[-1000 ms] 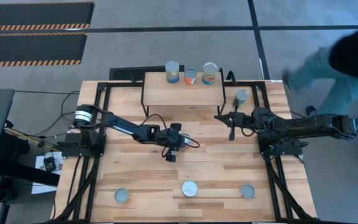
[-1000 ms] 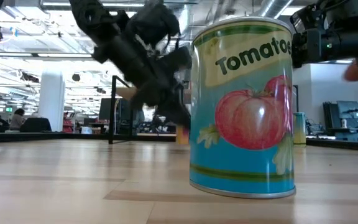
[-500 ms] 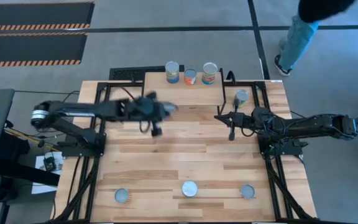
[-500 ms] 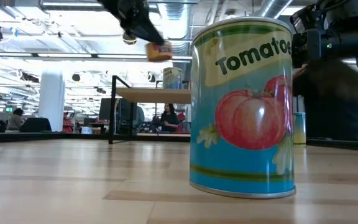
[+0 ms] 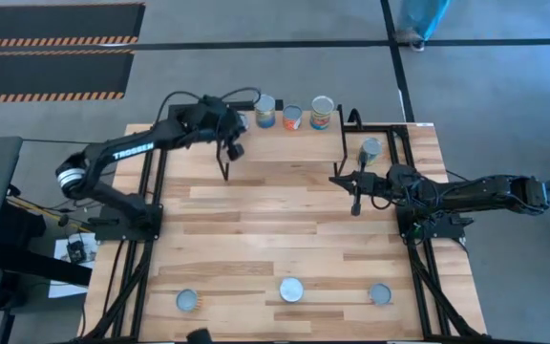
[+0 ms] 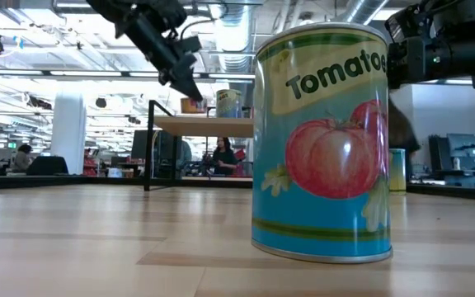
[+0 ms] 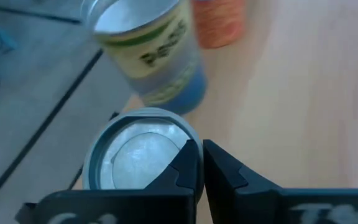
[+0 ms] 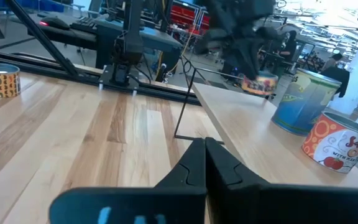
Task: Pick and place cans onto a shelf
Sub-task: Put the canned pineapple on the shelf
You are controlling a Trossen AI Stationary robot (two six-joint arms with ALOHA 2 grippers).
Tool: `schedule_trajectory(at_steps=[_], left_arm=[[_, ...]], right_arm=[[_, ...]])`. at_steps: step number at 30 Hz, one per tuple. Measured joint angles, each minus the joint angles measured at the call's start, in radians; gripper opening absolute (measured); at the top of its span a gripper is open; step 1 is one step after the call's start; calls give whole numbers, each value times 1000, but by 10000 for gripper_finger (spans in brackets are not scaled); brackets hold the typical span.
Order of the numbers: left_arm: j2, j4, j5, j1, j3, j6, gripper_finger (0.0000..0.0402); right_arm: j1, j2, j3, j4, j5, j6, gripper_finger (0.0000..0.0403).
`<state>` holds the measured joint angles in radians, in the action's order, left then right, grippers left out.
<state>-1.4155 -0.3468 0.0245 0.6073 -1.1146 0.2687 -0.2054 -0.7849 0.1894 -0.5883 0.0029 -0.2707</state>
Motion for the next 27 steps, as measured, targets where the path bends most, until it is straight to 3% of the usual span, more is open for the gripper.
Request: schedule_trajectory(at_steps=[11,27], left_arm=[[-161,-115,-17,57,-148,0,0],[-170,-117,7,59,-153,-41,23]], right_arm=[[0,0,0,0,0,-1,8],[0,0,0,0,0,-2,8]])
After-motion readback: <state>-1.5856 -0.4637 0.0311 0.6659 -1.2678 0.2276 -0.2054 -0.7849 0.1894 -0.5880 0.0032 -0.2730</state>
